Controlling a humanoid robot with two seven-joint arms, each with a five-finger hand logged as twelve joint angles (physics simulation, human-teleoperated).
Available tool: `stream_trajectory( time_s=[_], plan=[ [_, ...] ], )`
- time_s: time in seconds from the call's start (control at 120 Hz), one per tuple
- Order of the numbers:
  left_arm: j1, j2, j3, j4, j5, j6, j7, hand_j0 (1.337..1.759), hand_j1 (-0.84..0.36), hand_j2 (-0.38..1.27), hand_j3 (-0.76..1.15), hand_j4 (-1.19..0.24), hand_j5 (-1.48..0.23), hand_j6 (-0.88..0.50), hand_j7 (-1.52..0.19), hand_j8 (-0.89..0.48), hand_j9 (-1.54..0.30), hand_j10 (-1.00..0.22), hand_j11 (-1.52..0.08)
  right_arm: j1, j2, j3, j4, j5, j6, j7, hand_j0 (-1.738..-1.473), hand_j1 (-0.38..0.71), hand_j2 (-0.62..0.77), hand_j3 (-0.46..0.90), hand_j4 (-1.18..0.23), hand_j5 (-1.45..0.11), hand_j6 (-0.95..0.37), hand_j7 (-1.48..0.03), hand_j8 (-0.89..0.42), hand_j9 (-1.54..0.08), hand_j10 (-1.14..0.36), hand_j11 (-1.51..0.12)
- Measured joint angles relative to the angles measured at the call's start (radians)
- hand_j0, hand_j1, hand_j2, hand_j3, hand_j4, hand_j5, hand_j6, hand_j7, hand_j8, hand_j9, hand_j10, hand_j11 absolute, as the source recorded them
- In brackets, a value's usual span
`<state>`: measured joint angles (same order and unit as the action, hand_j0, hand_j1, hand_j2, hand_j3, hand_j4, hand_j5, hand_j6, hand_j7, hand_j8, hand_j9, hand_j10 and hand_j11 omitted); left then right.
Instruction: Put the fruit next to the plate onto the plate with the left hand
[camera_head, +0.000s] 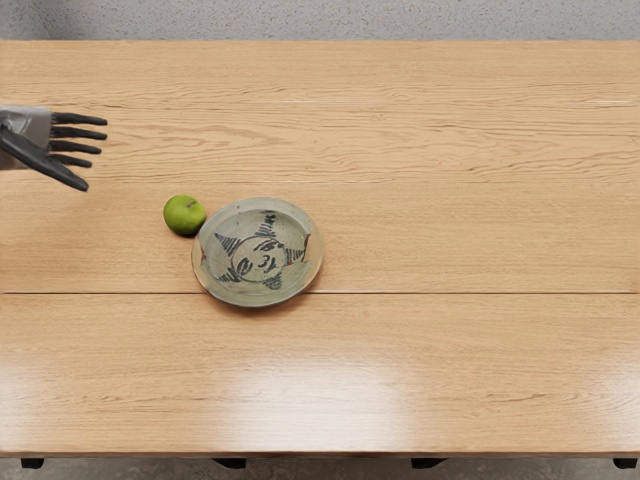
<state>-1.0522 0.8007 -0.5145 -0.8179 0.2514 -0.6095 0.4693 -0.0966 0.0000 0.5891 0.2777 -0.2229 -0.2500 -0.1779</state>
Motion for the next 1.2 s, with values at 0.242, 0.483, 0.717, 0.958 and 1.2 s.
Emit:
stream_trajectory(
  time_s=[0.242,0.483,0.717,0.958,1.2],
  plan=[
    [-0.013,-0.007,0.009,-0.008,0.019,-0.002,0.077,1.658,0.25,0.02,0.0,-0.09,-0.11,-0.09,-0.11,-0.09,-0.11,-0.09,-0.11,0.0,0.0,0.0,0.0,0.0,0.0,0.0,-1.658,-0.35,0.0,0.0,0.0,0.0,0.0,0.0,0.0,0.0,0.0,0.0],
    [-0.102,-0.076,0.033,-0.03,0.177,-0.002,0.135,1.658,0.24,0.02,0.0,-0.09,-0.12,-0.09,-0.12,-0.09,-0.12,-0.09,-0.12,-0.002,0.0,0.0,-0.004,0.0,0.0,0.0,-1.658,-0.35,0.0,0.0,0.0,0.0,0.0,0.0,0.0,0.0,0.0,0.0],
    [-0.297,-0.133,0.333,-0.13,0.236,-0.002,0.141,1.658,0.21,0.02,0.0,-0.12,-0.15,-0.12,-0.15,-0.12,-0.15,-0.11,-0.15,-0.002,0.0,0.0,-0.005,0.001,0.0,0.0,-1.658,-0.35,0.0,0.0,0.0,0.0,0.0,0.0,0.0,0.0,0.0,0.0],
    [-0.356,-0.168,0.444,-0.211,0.243,0.119,0.141,1.658,0.2,0.03,0.0,-0.13,-0.17,-0.13,-0.17,-0.13,-0.17,-0.13,-0.17,-0.002,0.0,0.0,-0.005,0.0,0.0,0.0,-1.658,-0.35,0.0,0.0,0.0,0.0,0.0,0.0,0.0,0.0,0.0,0.0],
    [-0.333,-0.218,0.455,-0.218,0.245,0.28,0.1,1.658,0.19,0.03,0.0,-0.14,-0.18,-0.14,-0.18,-0.14,-0.18,-0.14,-0.18,-0.002,0.0,0.0,-0.005,0.0,0.0,0.0,-1.658,-0.35,0.0,0.0,0.0,0.0,0.0,0.0,0.0,0.0,0.0,0.0]
  ],
)
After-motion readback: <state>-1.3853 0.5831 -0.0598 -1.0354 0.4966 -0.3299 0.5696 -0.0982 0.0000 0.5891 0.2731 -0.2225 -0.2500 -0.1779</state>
